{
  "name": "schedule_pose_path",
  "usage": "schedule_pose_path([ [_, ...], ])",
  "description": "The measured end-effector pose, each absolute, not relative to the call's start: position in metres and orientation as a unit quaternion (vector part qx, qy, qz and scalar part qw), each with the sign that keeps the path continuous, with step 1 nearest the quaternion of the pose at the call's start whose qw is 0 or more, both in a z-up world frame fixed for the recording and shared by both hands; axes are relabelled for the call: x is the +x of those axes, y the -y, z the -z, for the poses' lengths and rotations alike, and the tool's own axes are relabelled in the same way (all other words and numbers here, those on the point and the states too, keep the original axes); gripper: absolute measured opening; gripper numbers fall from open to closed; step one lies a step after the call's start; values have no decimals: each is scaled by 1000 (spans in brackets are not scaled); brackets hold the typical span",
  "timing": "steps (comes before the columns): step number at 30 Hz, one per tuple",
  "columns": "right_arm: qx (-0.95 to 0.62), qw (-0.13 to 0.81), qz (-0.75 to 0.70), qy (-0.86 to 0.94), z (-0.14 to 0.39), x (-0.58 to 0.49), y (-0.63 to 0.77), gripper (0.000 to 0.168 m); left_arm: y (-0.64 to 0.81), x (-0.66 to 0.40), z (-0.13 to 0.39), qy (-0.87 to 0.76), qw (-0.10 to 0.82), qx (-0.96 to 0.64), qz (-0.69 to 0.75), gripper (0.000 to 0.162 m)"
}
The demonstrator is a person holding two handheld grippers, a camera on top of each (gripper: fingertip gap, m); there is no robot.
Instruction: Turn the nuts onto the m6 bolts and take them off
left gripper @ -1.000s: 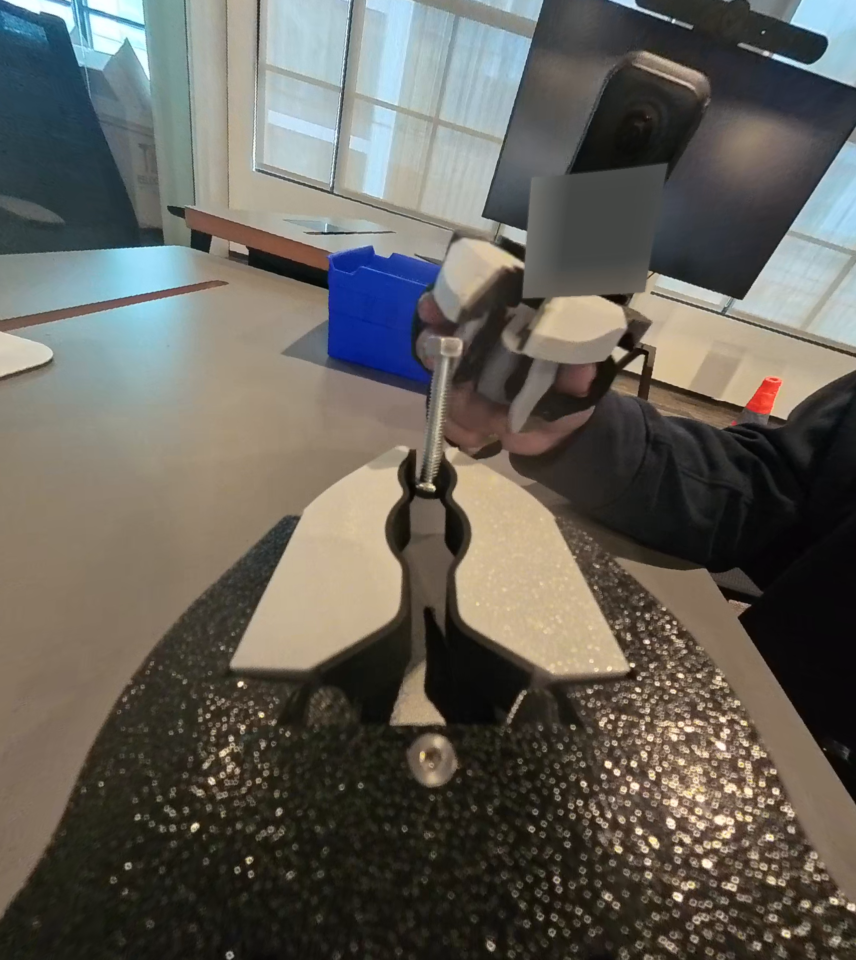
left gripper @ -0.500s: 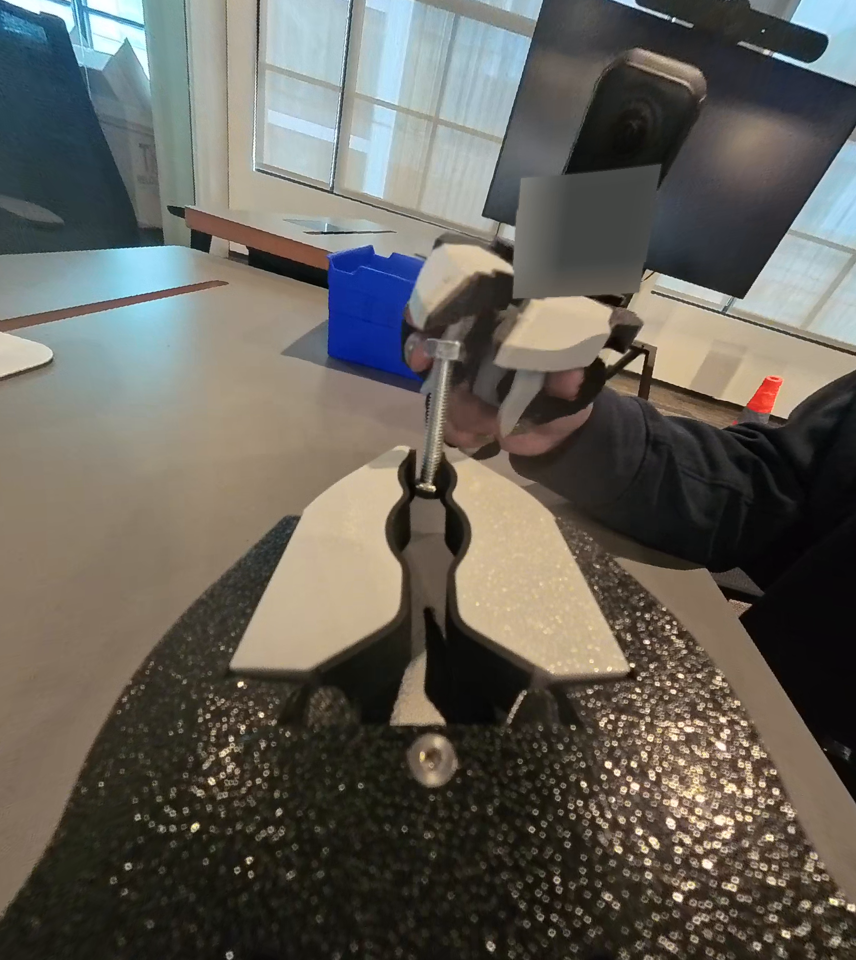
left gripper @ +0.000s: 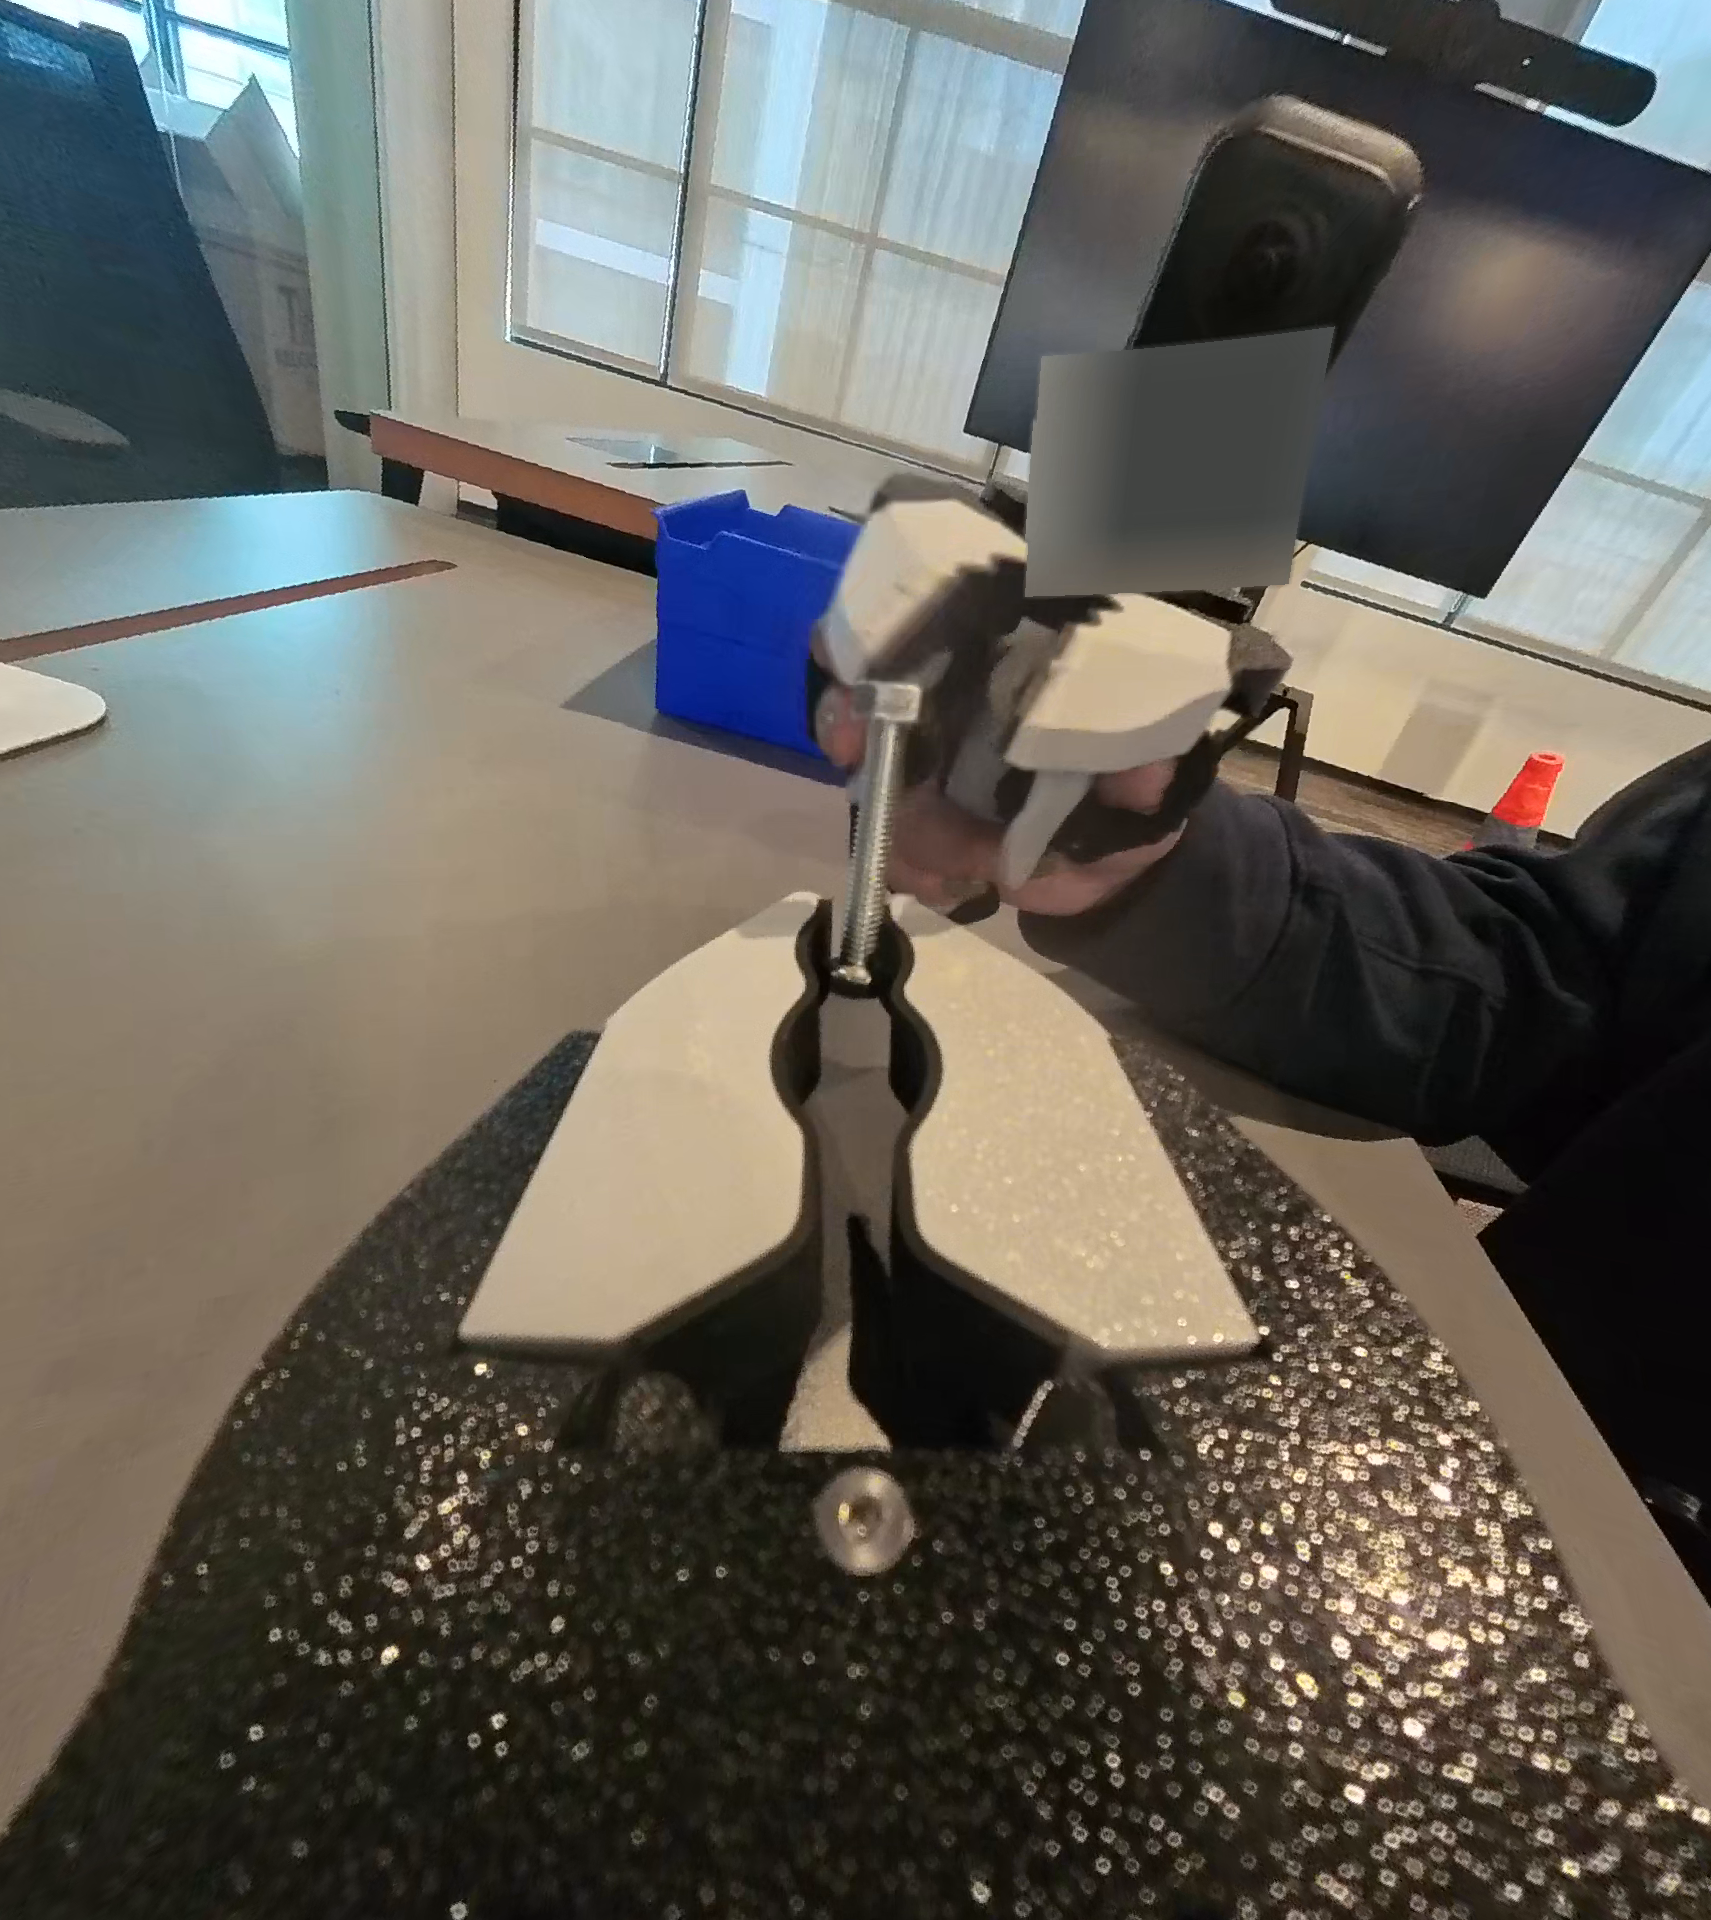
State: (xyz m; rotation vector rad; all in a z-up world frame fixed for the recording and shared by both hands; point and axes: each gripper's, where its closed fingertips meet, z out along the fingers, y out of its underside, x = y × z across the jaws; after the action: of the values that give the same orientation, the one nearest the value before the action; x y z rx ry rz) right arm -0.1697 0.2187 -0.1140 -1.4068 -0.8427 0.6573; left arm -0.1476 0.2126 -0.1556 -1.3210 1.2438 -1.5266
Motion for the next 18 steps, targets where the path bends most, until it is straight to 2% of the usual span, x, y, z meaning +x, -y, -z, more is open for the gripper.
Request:
schedule_pose_path([
  [1, -612, 627, -299, 378, 115, -172, -215, 18, -213, -148, 156, -486, 376, -516, 597, 8],
  [3, -596, 615, -328, 399, 112, -176, -205, 1, -213, -148, 156, -486, 376, -516, 597, 8],
  [11, -613, 639, -282, 369, 113, -168, -218, 16, -212, -148, 156, -487, 376, -516, 597, 8],
  [14, -610, 629, -296, 380, 114, -171, -214, 13, -212, -148, 156, -487, 375, -516, 596, 8],
  [15, -602, 622, -312, 392, 113, -173, -208, 4, -212, -148, 156, -487, 375, -516, 597, 8],
  [16, -598, 620, -322, 394, 112, -174, -206, 2, -212, -148, 156, -486, 375, -516, 597, 8],
  [18, -597, 631, -314, 384, 109, -171, -208, 4, -212, -148, 156, -486, 375, -516, 597, 8],
])
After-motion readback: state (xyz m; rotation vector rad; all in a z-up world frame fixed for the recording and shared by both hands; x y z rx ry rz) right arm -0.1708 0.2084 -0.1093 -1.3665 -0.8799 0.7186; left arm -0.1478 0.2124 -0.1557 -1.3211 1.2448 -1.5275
